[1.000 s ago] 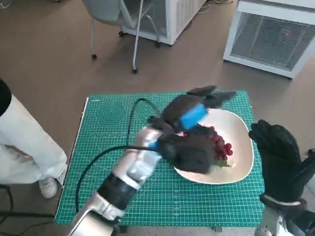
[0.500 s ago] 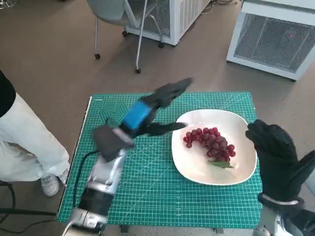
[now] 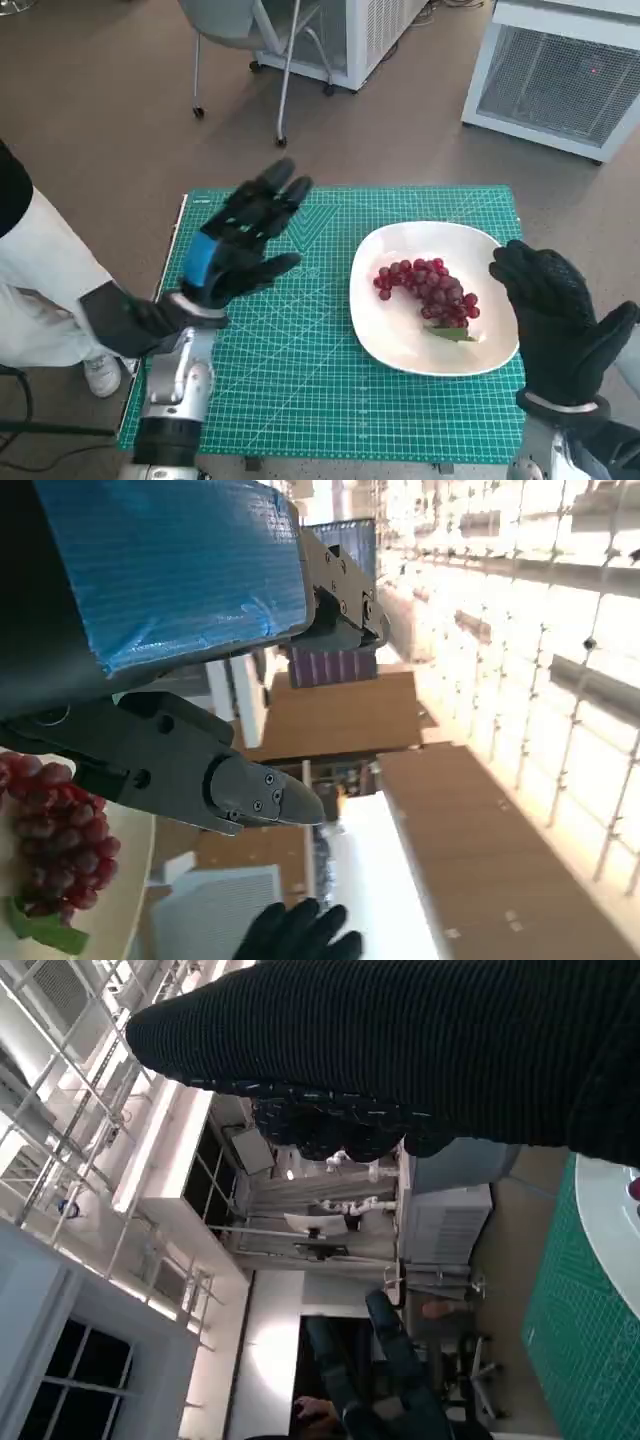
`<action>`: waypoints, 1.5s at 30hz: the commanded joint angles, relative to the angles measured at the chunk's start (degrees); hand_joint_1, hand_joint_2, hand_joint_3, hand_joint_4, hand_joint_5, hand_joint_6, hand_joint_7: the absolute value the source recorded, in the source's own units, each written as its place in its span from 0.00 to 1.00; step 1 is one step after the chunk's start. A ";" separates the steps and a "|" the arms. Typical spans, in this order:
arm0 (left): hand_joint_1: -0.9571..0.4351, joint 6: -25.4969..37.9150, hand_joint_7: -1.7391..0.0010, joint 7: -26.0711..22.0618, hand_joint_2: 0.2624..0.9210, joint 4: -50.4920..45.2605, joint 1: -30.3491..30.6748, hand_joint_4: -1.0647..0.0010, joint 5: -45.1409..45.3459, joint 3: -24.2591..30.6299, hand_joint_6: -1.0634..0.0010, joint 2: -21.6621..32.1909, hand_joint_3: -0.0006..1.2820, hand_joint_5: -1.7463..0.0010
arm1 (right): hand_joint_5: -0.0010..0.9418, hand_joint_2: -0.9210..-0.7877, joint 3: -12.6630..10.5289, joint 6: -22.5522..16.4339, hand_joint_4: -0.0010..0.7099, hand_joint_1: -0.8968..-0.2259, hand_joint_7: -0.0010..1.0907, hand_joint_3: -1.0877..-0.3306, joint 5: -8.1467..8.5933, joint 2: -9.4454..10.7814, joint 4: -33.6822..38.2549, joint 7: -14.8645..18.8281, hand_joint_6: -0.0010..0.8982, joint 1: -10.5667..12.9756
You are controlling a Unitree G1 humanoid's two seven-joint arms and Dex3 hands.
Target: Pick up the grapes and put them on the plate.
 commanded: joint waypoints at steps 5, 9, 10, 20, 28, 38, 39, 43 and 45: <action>0.44 1.67 1.00 -0.25 1.00 -2.62 2.95 0.69 -0.57 1.00 0.62 0.46 0.12 1.00 | 0.18 0.00 0.29 1.88 0.90 0.77 0.62 0.80 0.17 0.44 -0.38 -0.39 0.42 0.73; 0.44 2.50 1.00 0.33 1.00 -3.51 3.84 0.70 -0.72 1.27 0.62 0.14 0.12 1.00 | 0.17 0.00 0.15 2.15 0.90 0.78 0.62 0.80 0.29 0.37 -0.44 -0.33 0.42 0.67; 0.44 2.68 1.00 0.46 1.00 -3.74 4.03 0.70 -0.75 1.31 0.62 0.04 0.12 1.00 | 0.17 0.00 0.10 2.24 0.90 0.78 0.62 0.80 0.34 0.32 -0.46 -0.31 0.42 0.65; 0.44 1.43 1.00 0.69 1.00 -4.54 5.55 0.70 0.51 1.17 0.63 -0.43 0.12 1.00 | 0.17 0.00 -0.70 2.01 0.90 0.77 0.62 0.81 0.40 -0.21 0.30 0.37 0.42 0.40; 0.45 0.23 1.00 0.41 1.00 -3.75 5.91 0.69 1.34 1.03 0.63 -0.37 0.11 1.00 | 0.16 0.00 -0.88 1.54 0.91 0.77 0.61 0.81 -0.17 -0.41 0.74 0.28 0.43 0.22; 0.49 0.41 1.00 0.12 1.00 -3.83 6.24 0.69 1.27 0.86 0.64 -0.29 0.09 1.00 | 0.16 0.00 -1.00 1.23 0.91 0.76 0.61 0.81 0.01 -0.74 1.55 0.53 0.43 -0.10; 0.49 0.44 1.00 0.14 1.00 -3.87 6.27 0.69 1.26 0.85 0.64 -0.30 0.08 1.00 | 0.15 0.00 -1.00 1.20 0.91 0.76 0.61 0.81 0.01 -0.76 1.59 0.53 0.43 -0.11; 0.51 0.22 1.00 -0.04 1.00 -3.69 6.37 0.69 1.33 0.82 0.64 -0.24 0.07 1.00 | 0.15 0.00 -0.90 1.17 0.92 0.76 0.60 0.81 -0.11 -0.83 1.58 0.37 0.43 -0.17; 0.54 -0.45 1.00 -0.27 1.00 -3.33 6.41 0.69 1.76 0.66 0.64 -0.14 0.06 1.00 | 0.15 0.00 -0.89 1.14 0.92 0.76 0.60 0.81 -0.12 -0.88 1.68 0.39 0.43 -0.24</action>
